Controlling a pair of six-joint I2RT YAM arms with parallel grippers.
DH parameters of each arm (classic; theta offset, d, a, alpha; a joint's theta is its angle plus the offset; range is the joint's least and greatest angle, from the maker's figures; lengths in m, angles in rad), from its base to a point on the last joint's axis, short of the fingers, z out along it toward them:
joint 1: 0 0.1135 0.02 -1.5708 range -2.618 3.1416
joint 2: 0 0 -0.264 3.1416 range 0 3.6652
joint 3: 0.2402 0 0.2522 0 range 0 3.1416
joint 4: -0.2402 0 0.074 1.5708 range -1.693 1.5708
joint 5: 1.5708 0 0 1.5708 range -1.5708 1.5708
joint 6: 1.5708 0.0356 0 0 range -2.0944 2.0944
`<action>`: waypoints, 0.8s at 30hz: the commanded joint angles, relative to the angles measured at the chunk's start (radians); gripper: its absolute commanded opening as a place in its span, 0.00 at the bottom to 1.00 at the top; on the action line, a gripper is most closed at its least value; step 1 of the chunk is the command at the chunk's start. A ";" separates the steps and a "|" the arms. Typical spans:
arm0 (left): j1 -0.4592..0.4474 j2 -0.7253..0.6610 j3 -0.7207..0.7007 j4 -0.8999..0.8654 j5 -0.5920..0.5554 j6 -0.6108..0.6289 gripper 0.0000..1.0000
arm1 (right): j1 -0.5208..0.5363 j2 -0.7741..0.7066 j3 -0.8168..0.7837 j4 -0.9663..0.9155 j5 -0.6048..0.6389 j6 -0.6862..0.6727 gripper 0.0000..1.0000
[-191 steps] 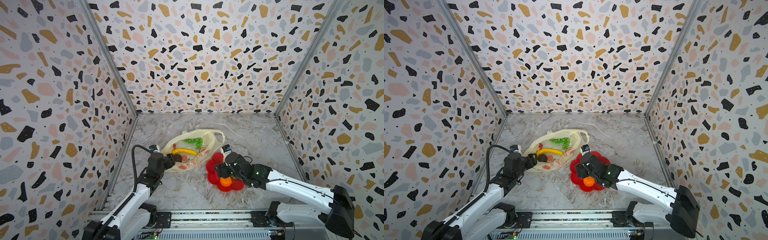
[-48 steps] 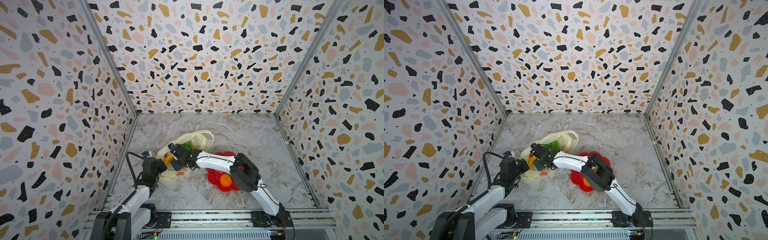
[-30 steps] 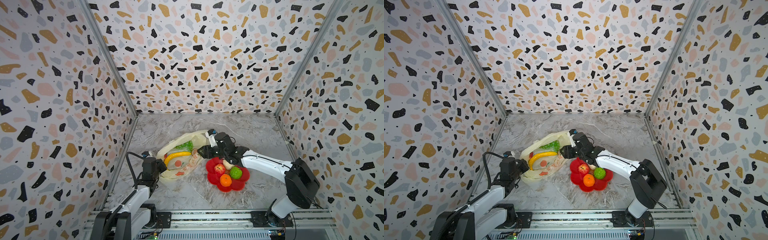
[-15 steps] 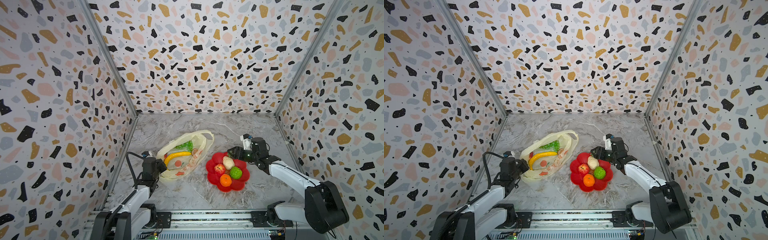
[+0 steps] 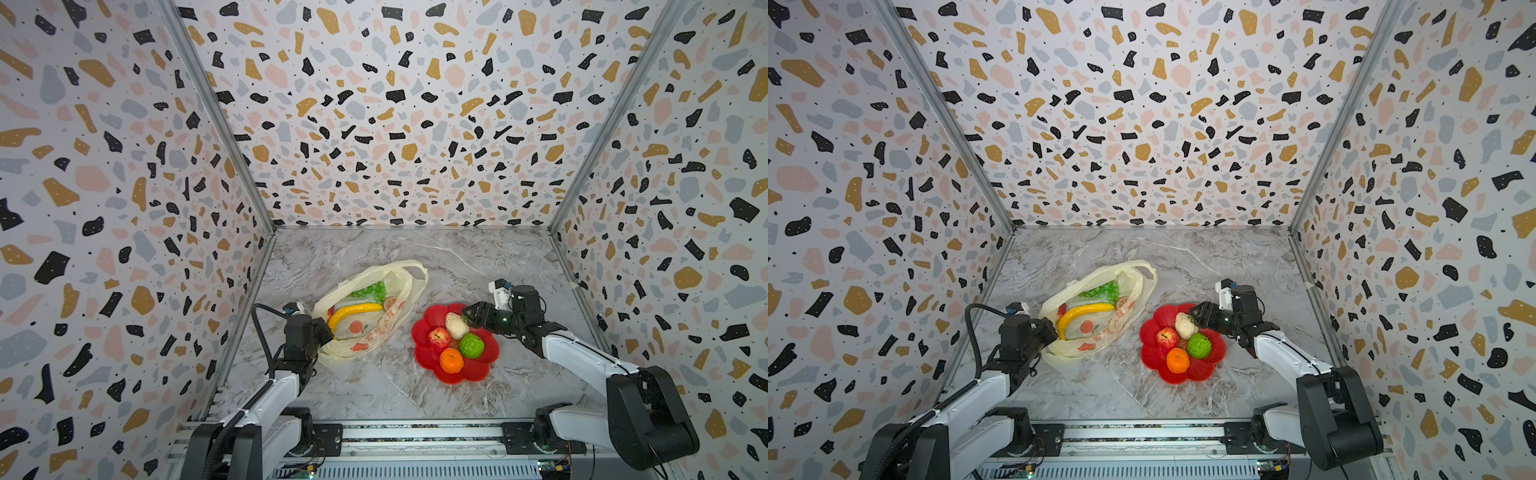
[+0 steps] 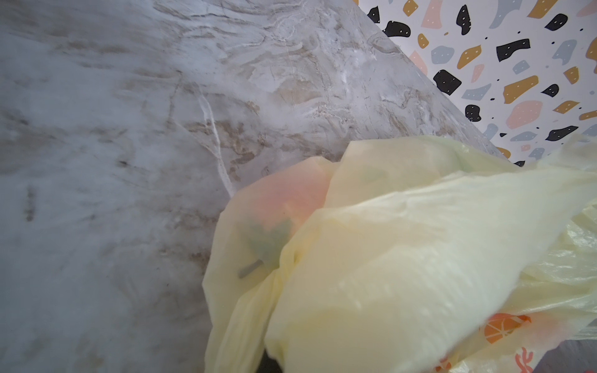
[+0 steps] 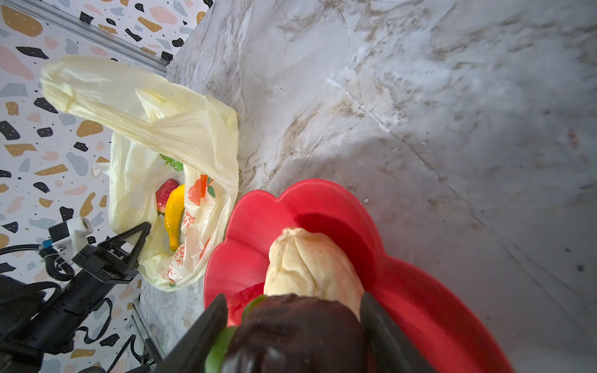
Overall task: Take fruits out of the plastic bag
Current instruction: Place the fruit on the plate.
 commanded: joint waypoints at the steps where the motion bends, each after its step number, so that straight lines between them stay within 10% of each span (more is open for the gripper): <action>1: 0.001 -0.013 -0.011 0.039 -0.008 0.002 0.05 | -0.002 0.003 -0.009 0.033 -0.001 0.012 0.58; 24: 0.001 -0.031 -0.018 0.043 -0.008 0.000 0.04 | 0.053 0.034 -0.045 0.079 0.082 0.051 0.73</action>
